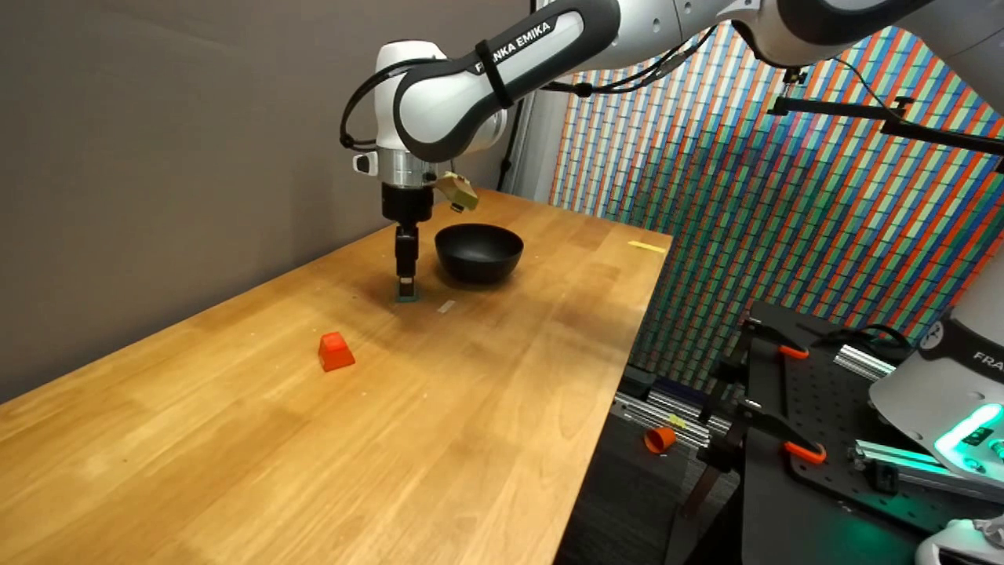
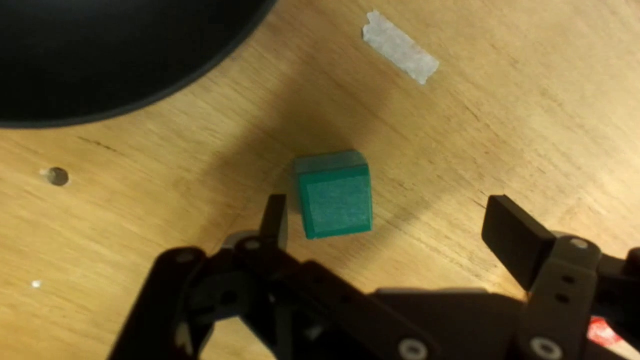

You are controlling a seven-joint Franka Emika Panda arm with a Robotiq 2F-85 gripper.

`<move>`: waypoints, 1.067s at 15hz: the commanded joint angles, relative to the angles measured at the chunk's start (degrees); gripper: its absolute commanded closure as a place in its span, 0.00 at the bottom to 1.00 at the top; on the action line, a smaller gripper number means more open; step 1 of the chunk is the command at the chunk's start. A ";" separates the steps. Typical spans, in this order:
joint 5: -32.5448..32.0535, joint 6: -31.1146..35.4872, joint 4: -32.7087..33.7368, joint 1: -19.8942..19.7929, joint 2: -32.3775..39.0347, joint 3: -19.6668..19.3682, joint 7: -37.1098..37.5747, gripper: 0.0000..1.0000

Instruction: Put the green and orange blocks in the bowl one after the other

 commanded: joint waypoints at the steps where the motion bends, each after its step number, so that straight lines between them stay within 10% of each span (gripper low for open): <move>1: -0.54 -1.68 4.86 0.42 3.28 0.10 -3.15 0.00; 5: -1.05 -1.08 4.74 0.29 4.34 -0.13 -4.88 0.00; 6: -1.23 -0.94 4.65 0.37 4.59 -0.34 -5.21 0.25; 16: -0.01 -1.81 3.20 -0.47 -0.26 0.04 -4.76 0.86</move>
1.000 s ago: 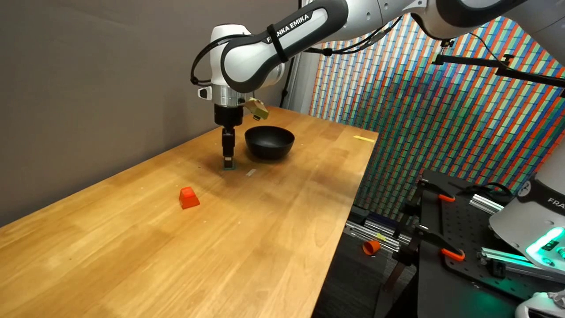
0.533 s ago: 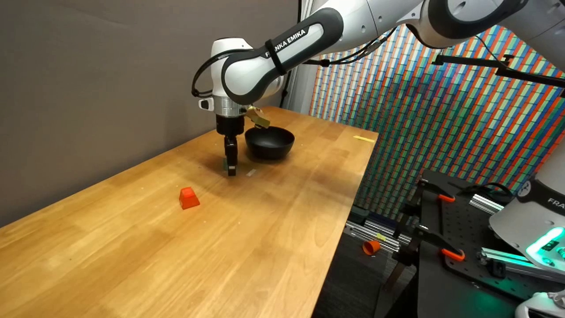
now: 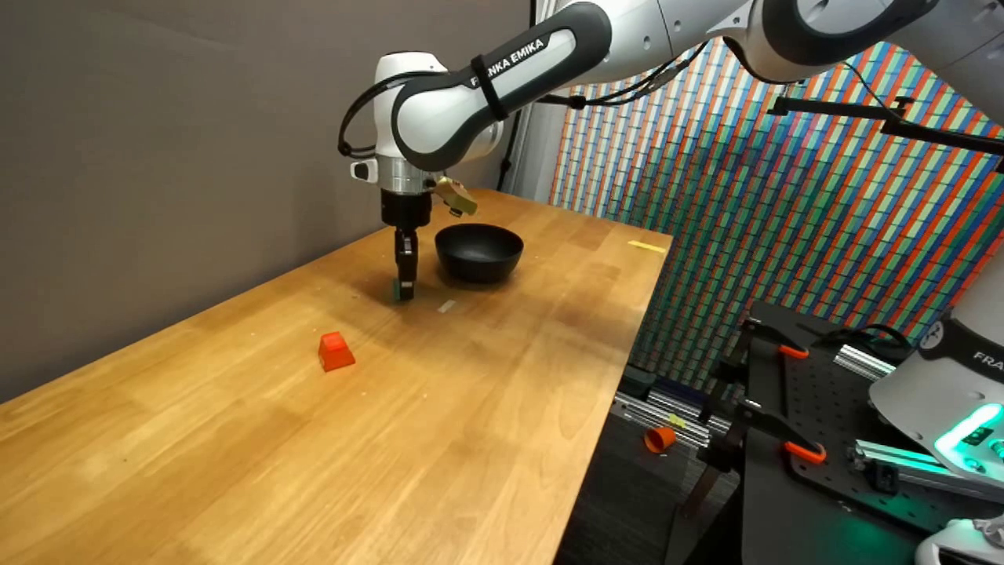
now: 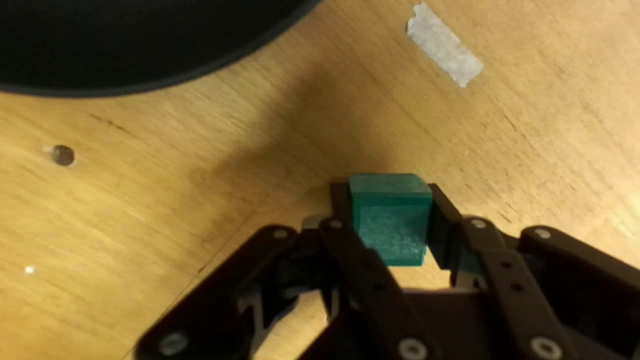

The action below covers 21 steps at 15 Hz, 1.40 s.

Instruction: Put the green and orange blocks in the bowl one after the other

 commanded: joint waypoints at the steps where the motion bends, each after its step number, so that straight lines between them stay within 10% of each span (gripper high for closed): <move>1: 0.09 -1.35 -0.43 -0.16 -3.96 -0.28 0.42 0.86; 13: -2.24 -2.20 -12.04 -3.93 -17.70 -9.96 13.86 0.85; 18: 1.39 -6.49 -17.01 -8.28 -18.03 -8.37 13.84 0.84; 19: 2.01 -6.81 -17.57 -8.60 -17.74 -8.29 14.10 0.37; 21: 2.59 -7.02 -18.37 -8.72 -17.80 -7.77 13.58 0.30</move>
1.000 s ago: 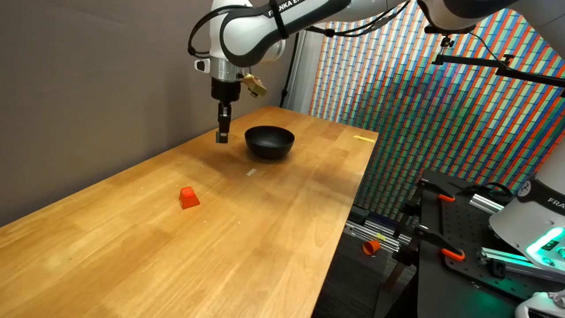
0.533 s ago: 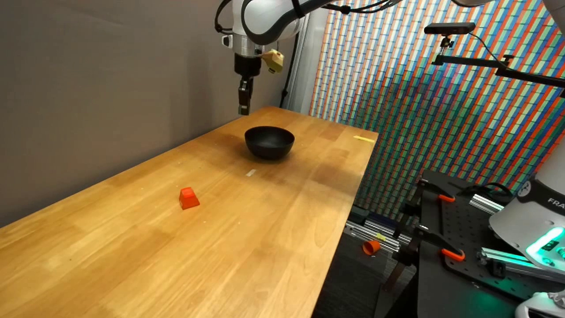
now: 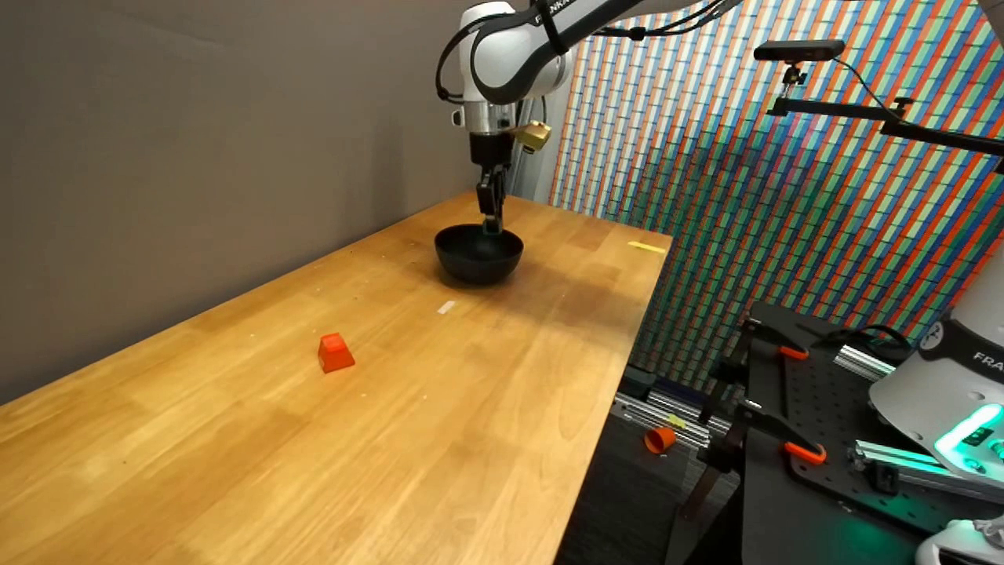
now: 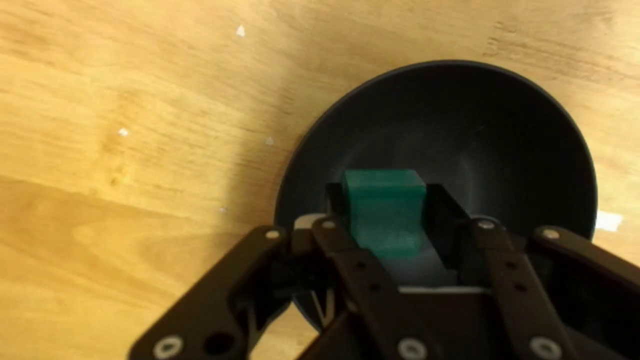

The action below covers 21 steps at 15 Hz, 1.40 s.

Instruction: Put the green and orange blocks in the bowl one after the other

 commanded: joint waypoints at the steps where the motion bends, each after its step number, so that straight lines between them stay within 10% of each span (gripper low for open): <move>1: 2.08 -1.29 -2.58 -0.59 -2.22 1.69 0.20 0.23; 5: 2.48 -1.20 -1.27 0.87 -2.82 3.67 -0.22 0.00; 21: 1.95 -0.97 6.69 15.34 6.23 13.73 -5.93 0.00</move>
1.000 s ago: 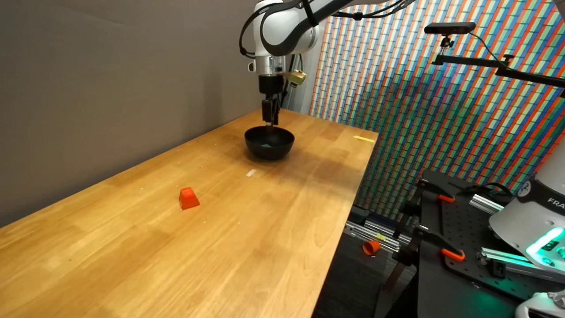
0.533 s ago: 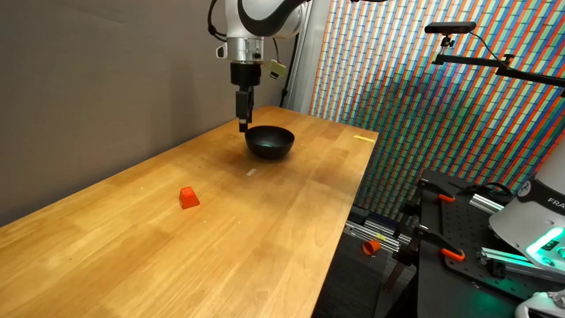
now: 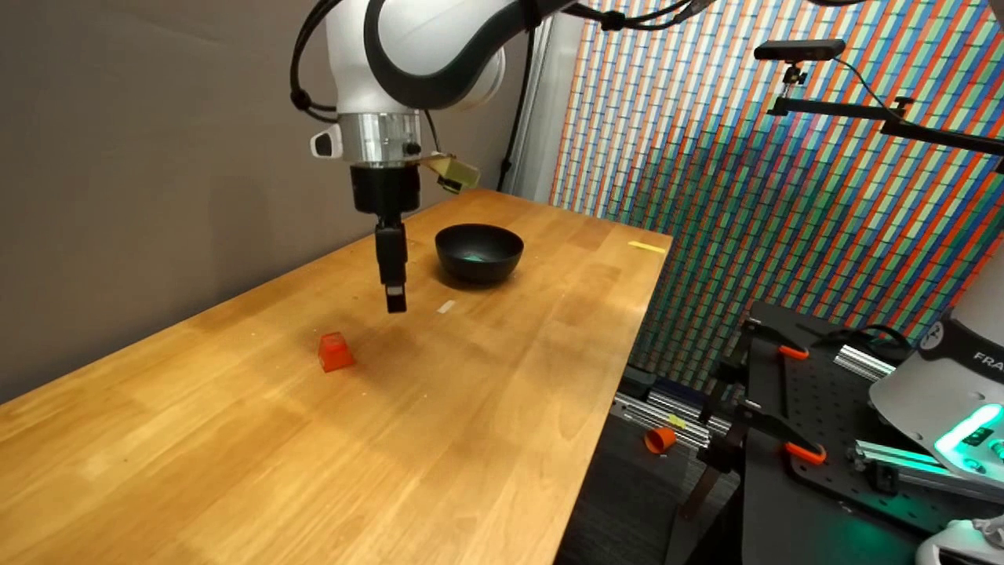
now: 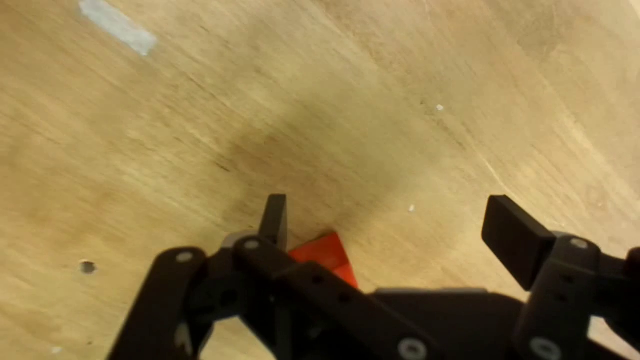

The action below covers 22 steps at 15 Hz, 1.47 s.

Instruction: Put the green and orange blocks in the bowl one after the other

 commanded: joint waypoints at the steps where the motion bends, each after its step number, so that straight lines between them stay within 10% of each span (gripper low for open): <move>1: 0.07 -0.46 5.45 1.71 5.71 1.05 -4.28 0.00; 22: -7.52 -0.96 27.54 6.90 22.92 -2.16 -19.31 0.00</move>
